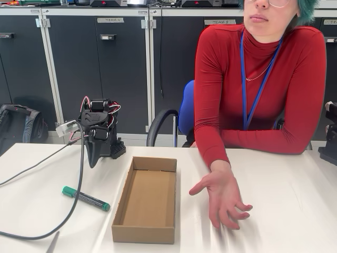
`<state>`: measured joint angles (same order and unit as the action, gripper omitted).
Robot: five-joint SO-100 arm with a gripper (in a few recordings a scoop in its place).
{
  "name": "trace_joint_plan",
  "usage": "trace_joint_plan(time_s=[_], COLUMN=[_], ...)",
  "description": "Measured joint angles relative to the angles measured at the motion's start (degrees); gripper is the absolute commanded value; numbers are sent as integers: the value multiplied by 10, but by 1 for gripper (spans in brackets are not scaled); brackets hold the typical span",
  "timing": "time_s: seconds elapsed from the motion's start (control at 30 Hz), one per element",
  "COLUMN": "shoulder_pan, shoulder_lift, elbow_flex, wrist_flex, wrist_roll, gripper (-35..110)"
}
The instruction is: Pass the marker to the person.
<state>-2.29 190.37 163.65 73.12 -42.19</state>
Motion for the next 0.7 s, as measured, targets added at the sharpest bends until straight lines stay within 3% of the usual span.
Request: trace_joint_plan(time_s=[0.27, 0.7], shoulder_pan=[-11, -53], shoulder_lift=[-35, -273], elbow_flex=[-148, -483], wrist_flex=[101, 207], wrist_roll=[7, 63], gripper=[-5, -5])
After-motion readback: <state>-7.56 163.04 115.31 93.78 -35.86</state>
